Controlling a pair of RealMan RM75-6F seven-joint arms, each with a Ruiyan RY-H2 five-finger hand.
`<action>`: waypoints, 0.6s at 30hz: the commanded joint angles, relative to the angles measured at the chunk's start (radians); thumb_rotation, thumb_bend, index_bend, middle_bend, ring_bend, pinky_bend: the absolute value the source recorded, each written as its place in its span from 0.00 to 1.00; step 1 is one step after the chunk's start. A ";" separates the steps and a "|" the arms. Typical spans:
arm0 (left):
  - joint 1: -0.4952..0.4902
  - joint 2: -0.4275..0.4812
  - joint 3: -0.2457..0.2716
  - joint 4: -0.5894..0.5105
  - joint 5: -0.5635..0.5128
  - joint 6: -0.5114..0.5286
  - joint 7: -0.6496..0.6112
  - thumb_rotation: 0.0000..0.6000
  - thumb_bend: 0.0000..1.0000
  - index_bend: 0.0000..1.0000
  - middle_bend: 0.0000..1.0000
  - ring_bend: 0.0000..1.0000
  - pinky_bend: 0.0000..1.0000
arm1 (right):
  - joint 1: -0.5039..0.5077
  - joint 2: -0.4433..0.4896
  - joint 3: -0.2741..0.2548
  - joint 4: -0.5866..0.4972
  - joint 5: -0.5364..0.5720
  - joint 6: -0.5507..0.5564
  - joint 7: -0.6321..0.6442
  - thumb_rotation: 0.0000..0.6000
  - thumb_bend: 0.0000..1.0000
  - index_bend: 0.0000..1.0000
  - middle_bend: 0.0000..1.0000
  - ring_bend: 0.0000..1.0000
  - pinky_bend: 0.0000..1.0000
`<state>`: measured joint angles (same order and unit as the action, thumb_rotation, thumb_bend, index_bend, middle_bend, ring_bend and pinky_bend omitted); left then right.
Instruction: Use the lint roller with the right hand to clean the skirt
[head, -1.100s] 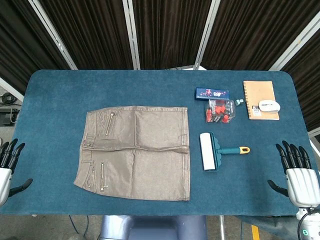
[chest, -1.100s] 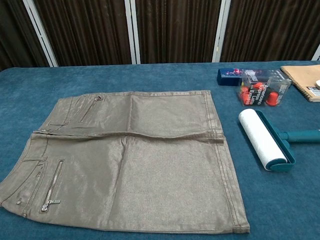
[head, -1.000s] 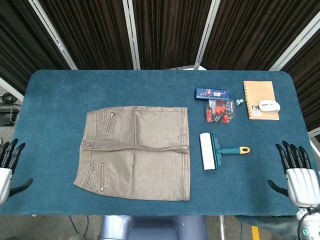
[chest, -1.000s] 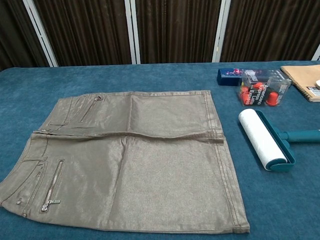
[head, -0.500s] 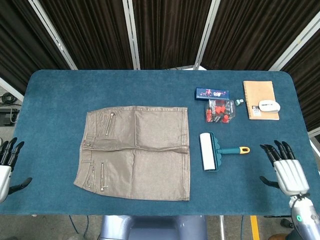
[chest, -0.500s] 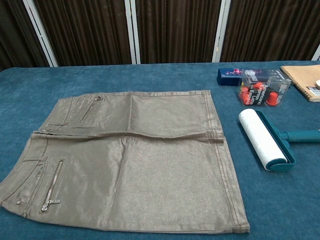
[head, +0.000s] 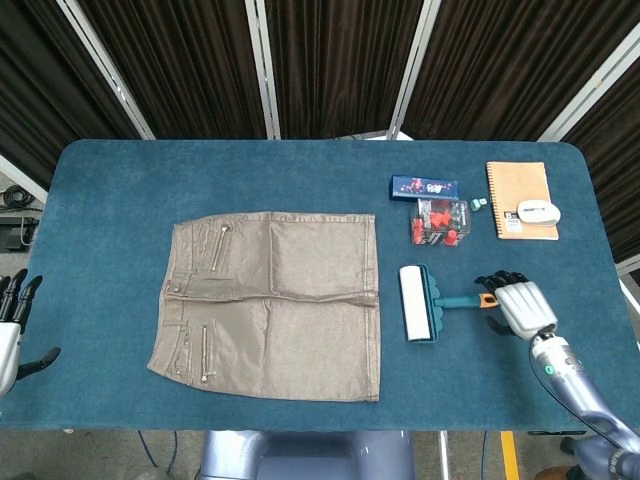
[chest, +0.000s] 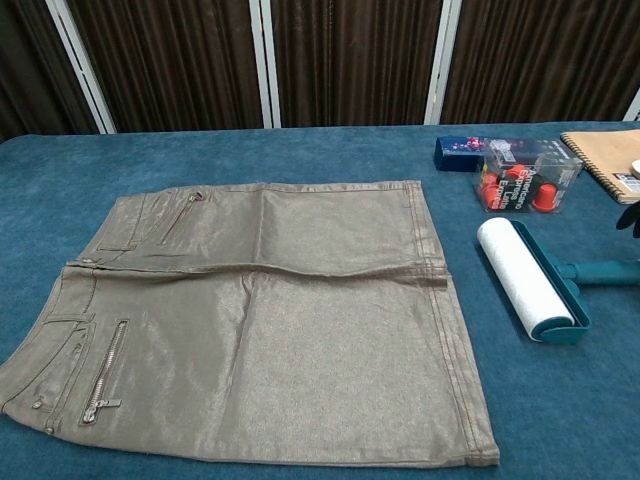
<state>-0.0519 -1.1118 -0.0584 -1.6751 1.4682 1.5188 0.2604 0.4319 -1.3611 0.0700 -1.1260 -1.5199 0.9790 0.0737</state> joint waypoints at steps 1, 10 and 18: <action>-0.006 -0.008 -0.003 0.009 -0.016 -0.014 0.011 1.00 0.00 0.00 0.00 0.00 0.00 | 0.024 -0.033 -0.004 0.035 -0.005 -0.013 0.006 1.00 0.27 0.22 0.27 0.17 0.23; -0.019 -0.031 -0.004 0.017 -0.029 -0.030 0.040 1.00 0.00 0.00 0.00 0.00 0.00 | 0.063 -0.099 -0.018 0.097 -0.026 -0.011 -0.044 1.00 0.28 0.23 0.28 0.17 0.25; -0.023 -0.034 -0.006 0.021 -0.040 -0.036 0.049 1.00 0.00 0.00 0.00 0.00 0.00 | 0.078 -0.137 -0.033 0.138 -0.024 -0.028 -0.088 1.00 0.28 0.24 0.28 0.18 0.27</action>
<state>-0.0751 -1.1460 -0.0642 -1.6552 1.4297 1.4830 0.3080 0.5084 -1.4947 0.0388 -0.9911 -1.5444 0.9540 -0.0115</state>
